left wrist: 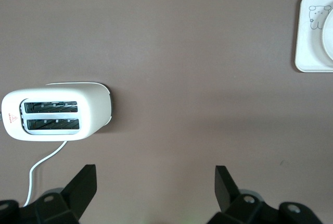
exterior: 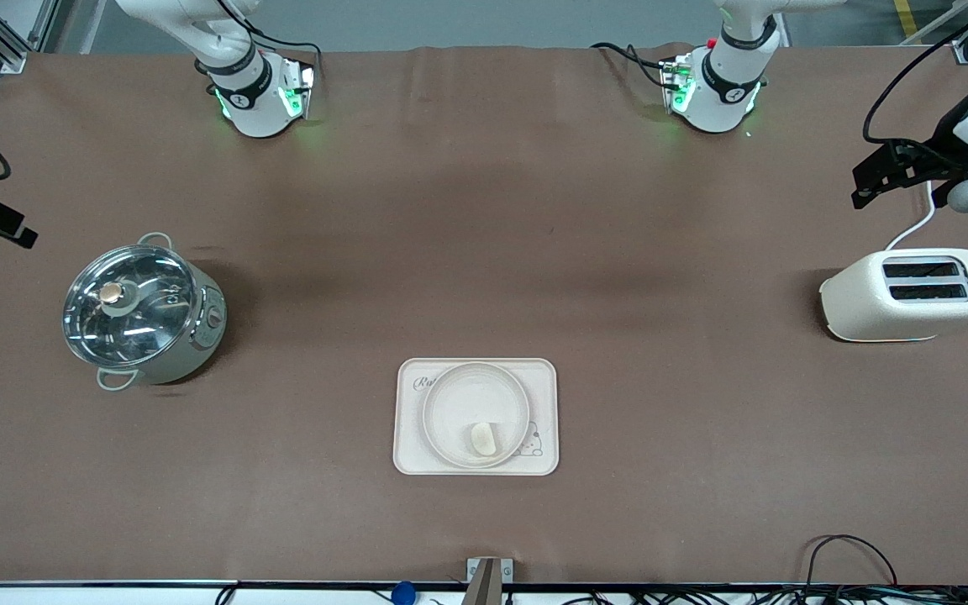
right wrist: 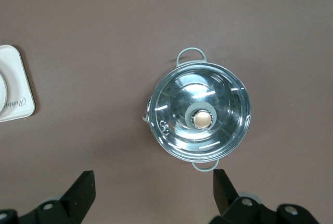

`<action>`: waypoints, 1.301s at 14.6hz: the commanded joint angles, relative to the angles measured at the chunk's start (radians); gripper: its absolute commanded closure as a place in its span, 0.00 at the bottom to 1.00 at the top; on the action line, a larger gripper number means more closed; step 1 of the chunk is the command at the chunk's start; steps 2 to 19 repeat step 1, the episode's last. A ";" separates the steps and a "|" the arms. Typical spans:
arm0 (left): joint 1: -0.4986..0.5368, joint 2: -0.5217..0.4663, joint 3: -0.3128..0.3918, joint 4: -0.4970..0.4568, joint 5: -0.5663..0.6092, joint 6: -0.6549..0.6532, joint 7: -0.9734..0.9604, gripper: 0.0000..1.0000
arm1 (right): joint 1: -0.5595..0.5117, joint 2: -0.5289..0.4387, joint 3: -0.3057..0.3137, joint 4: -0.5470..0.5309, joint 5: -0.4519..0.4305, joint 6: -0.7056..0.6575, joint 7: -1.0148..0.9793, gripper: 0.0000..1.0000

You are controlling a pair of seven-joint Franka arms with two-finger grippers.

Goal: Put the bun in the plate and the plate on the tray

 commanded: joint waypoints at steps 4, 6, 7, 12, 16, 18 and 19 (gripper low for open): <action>0.002 0.008 -0.002 0.024 0.021 -0.008 0.018 0.00 | -0.016 -0.028 0.067 -0.029 -0.043 -0.003 -0.003 0.00; 0.002 0.008 -0.002 0.024 0.021 -0.008 0.018 0.00 | -0.016 -0.028 0.067 -0.029 -0.043 -0.003 -0.003 0.00; 0.002 0.008 -0.002 0.024 0.021 -0.008 0.018 0.00 | -0.016 -0.028 0.067 -0.029 -0.043 -0.003 -0.003 0.00; 0.002 0.008 -0.002 0.024 0.021 -0.008 0.018 0.00 | -0.016 -0.028 0.067 -0.029 -0.043 -0.003 -0.003 0.00; 0.002 0.008 -0.002 0.024 0.021 -0.008 0.018 0.00 | -0.016 -0.028 0.067 -0.029 -0.043 -0.003 -0.003 0.00; 0.002 0.008 -0.002 0.024 0.021 -0.008 0.018 0.00 | -0.016 -0.028 0.067 -0.029 -0.043 -0.003 -0.003 0.00; 0.002 0.008 -0.002 0.024 0.021 -0.008 0.018 0.00 | -0.016 -0.028 0.067 -0.029 -0.043 -0.003 -0.003 0.00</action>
